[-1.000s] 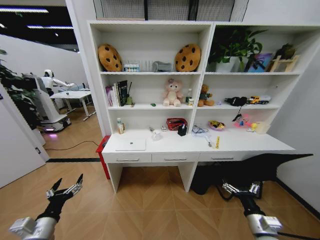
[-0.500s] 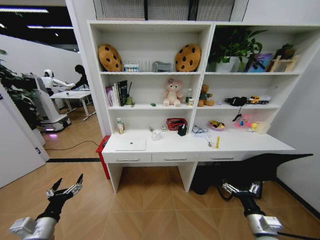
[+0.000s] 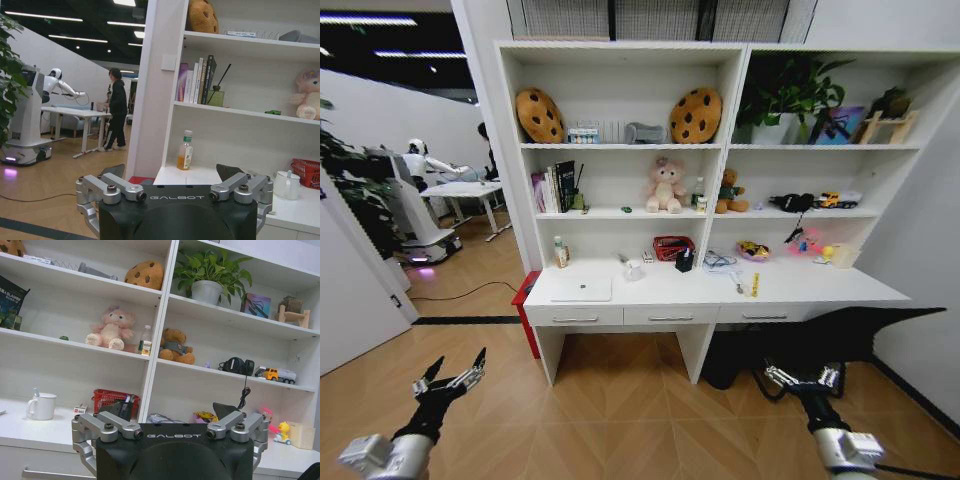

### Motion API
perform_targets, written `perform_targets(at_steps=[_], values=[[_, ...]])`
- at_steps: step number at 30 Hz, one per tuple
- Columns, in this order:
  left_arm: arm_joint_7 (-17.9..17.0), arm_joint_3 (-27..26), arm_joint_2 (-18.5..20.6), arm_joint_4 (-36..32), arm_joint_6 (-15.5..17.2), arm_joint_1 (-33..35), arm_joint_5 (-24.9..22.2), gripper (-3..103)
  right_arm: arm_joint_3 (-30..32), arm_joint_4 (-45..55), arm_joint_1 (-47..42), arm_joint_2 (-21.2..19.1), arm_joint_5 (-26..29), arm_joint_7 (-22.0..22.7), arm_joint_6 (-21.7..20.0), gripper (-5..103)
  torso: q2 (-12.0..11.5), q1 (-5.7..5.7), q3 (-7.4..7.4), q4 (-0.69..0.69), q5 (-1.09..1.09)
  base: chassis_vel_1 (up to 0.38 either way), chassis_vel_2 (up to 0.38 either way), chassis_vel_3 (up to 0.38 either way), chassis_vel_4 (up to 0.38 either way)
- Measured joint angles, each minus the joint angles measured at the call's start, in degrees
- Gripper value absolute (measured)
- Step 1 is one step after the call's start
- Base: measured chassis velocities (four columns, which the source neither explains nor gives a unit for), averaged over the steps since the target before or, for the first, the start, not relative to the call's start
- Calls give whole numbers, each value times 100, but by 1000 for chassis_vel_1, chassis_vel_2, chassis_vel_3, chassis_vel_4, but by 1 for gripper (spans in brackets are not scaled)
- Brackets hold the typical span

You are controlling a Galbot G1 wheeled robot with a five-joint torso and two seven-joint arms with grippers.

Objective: Organize the objects on the table.

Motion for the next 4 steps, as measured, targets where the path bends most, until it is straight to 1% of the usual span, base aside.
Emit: perform_targets(at_steps=[4], values=[[0,0,0,0,0,0,0,100,0,0,0,0,0,0,0,100,0,0,0,0,0,0,0,0,0]])
